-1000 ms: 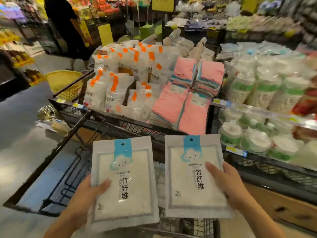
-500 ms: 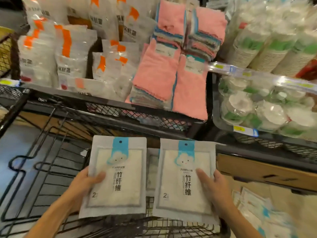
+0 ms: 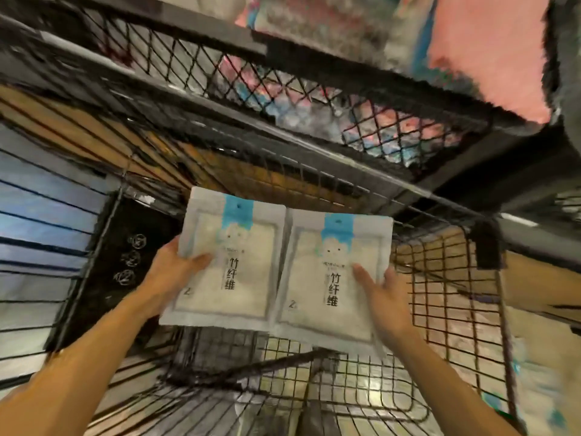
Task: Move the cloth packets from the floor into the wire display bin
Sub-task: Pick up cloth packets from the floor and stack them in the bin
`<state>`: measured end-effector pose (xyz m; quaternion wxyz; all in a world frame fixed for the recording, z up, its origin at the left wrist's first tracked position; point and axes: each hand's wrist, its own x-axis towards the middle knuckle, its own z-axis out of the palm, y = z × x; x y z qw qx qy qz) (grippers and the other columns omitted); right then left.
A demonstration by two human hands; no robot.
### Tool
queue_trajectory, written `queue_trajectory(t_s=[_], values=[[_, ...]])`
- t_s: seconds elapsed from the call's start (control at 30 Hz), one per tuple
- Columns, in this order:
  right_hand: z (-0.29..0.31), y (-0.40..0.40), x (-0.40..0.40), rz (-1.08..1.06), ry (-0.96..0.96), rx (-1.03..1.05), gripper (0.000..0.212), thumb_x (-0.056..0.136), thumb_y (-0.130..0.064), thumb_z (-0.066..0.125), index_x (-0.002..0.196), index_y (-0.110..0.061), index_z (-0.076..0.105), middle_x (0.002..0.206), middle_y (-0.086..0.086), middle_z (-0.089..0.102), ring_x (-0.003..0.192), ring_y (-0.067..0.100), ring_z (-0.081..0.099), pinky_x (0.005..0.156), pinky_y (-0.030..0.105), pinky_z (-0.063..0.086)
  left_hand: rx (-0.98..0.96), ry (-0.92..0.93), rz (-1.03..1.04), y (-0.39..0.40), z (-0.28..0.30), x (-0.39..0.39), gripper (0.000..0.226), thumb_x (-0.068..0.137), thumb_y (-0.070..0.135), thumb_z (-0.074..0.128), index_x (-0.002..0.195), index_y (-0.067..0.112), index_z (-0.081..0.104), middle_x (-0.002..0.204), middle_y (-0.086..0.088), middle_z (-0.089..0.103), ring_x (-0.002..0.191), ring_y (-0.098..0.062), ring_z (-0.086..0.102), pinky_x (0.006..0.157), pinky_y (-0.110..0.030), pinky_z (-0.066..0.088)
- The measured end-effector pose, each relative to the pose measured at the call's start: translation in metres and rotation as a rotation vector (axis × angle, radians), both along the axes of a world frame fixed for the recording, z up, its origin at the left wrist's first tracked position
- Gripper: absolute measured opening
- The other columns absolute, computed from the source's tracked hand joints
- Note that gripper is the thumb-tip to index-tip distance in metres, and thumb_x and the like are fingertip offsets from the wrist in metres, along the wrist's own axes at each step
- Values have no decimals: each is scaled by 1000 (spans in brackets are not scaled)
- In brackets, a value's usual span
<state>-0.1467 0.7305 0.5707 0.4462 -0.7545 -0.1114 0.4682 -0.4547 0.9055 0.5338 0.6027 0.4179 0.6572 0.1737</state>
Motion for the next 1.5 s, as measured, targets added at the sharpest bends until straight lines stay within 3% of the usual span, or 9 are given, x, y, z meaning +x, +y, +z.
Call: queue_trajectory(t_s=[0.17,0.3,0.4,0.6,0.73,0.87,1.03,1.17,1.5], values=[[-29,19,-10,-20,-54,2,14,97,-14,67,108,-18,58,99,2,76,75,9,77,54,21,59,-39,110,-75,11,-38,-14,72,64,45,92,125,19,64,121,-11,69,108,-35,69,86,-50,61],[-45,18,-19,-23,-250,-45,28,96,-26,71,116,-17,54,100,-2,73,74,4,76,54,23,60,43,278,-148,9,-35,11,46,84,21,81,123,18,57,121,-14,66,111,-39,65,86,-50,59],[-54,14,-25,12,-426,-137,32,96,-41,68,113,-30,44,99,-9,71,71,8,75,57,36,64,141,576,-280,4,-35,25,58,93,26,70,141,15,39,133,-20,58,121,-46,55,97,-52,47],[-67,19,-27,-11,-513,-193,30,96,-39,69,101,-41,39,102,-10,68,78,9,74,59,35,64,322,590,-301,-6,-46,32,76,93,18,69,153,17,22,153,-17,38,142,-39,37,113,-57,36],[-74,22,-30,100,-777,-358,66,92,-50,70,138,-11,42,122,9,56,103,23,60,87,44,58,476,772,-454,-14,-51,38,74,95,13,63,158,21,24,146,-24,35,132,-43,39,109,-59,40],[-68,24,-23,315,-956,-466,69,94,-55,65,145,-14,42,127,14,49,115,29,47,100,45,38,452,901,-573,-23,-40,49,56,104,23,44,158,23,28,164,-21,16,151,-41,20,122,-57,21],[-29,36,-1,579,-1049,-503,70,94,-57,62,152,-26,38,146,10,47,128,30,46,108,48,38,562,938,-653,-19,-5,53,53,94,31,64,145,19,53,160,-16,37,144,-38,39,116,-57,31],[25,34,16,683,-981,-488,65,101,-65,35,154,-27,37,150,7,47,136,29,44,112,52,37,645,978,-700,-18,48,66,53,92,47,48,134,17,61,139,-17,58,126,-36,56,107,-56,43],[209,18,51,679,-1057,-357,79,97,-77,28,159,-29,35,167,5,33,153,28,31,122,50,30,843,950,-609,-29,227,105,61,97,55,42,143,18,58,148,-17,55,136,-33,52,112,-56,38]])
